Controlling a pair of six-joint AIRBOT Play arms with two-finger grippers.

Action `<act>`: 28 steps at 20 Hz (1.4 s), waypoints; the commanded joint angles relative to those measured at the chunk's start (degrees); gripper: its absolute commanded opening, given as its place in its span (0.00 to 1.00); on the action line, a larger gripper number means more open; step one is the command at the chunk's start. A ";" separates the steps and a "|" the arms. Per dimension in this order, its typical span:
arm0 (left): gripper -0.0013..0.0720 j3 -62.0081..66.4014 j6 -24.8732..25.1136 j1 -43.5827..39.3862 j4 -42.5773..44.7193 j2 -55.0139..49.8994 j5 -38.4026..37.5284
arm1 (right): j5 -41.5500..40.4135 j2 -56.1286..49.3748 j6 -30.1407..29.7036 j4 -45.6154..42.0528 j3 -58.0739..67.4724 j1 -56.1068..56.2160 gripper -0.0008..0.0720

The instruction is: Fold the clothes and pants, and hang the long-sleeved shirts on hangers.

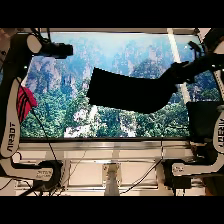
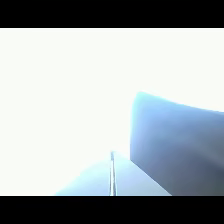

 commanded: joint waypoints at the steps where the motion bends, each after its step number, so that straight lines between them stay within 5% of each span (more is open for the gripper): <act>1: 0.03 0.04 0.09 2.45 0.59 1.25 -1.03 | -10.08 -2.67 8.41 -0.09 0.46 13.90 0.03; 5: 0.02 0.04 0.72 2.27 0.07 1.25 -1.05 | -37.20 -9.38 15.13 2.86 0.48 29.49 0.04; 6: 0.02 0.04 0.74 2.27 -0.28 1.25 -1.05 | -44.50 -11.39 15.10 4.92 0.48 32.96 0.12; 7: 0.03 0.04 0.72 2.27 -0.26 1.25 -1.05 | -50.82 -13.44 15.10 6.56 0.50 36.04 0.45; 8: 0.03 0.04 0.70 2.27 -0.28 1.25 -1.05 | -53.94 -15.15 15.10 7.80 0.63 38.07 0.50; 16: 0.02 0.04 0.74 2.25 -1.29 1.29 -4.50 | -25.62 -17.16 12.46 2.05 11.54 30.82 0.50; 18: 0.02 0.04 3.37 2.27 -5.95 1.75 -5.01 | -18.67 -17.16 11.17 0.24 16.31 26.49 0.04; 24: 0.03 0.04 5.11 2.25 -8.50 9.31 -5.49 | -4.22 -15.54 -1.09 1.68 17.79 11.37 0.03; 28: 0.02 0.04 5.05 2.25 -9.11 17.27 -5.53 | -3.26 -15.54 -10.49 13.35 9.94 1.95 0.03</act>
